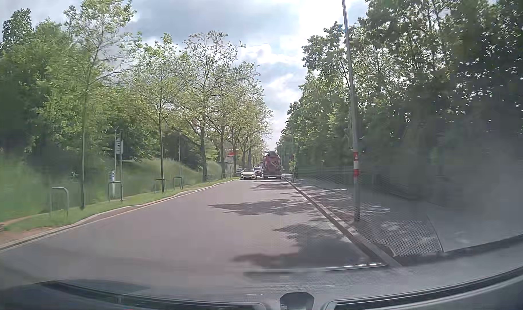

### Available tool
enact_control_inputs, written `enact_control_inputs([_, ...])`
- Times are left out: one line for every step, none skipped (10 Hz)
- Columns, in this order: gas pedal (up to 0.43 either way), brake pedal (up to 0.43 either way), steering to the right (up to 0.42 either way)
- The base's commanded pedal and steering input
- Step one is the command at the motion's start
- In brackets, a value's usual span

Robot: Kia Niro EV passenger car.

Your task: Follow the waypoints while adhering to traffic rules and regulations

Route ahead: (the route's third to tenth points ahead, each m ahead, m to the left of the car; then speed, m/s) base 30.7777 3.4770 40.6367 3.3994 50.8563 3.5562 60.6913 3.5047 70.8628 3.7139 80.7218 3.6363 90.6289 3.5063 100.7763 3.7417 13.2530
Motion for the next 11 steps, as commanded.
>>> enact_control_inputs([0.067,0.0,0.001])
enact_control_inputs([0.067,0.0,0.0])
enact_control_inputs([0.067,0.0,0.0])
enact_control_inputs([0.067,0.0,0.0])
enact_control_inputs([0.067,0.0,0.001])
enact_control_inputs([0.067,0.0,0.001])
enact_control_inputs([0.067,0.0,0.0])
enact_control_inputs([0.067,0.0,0.001])
enact_control_inputs([0.067,0.0,0.001])
enact_control_inputs([0.067,0.0,0.001])
enact_control_inputs([0.067,0.0,0.001])
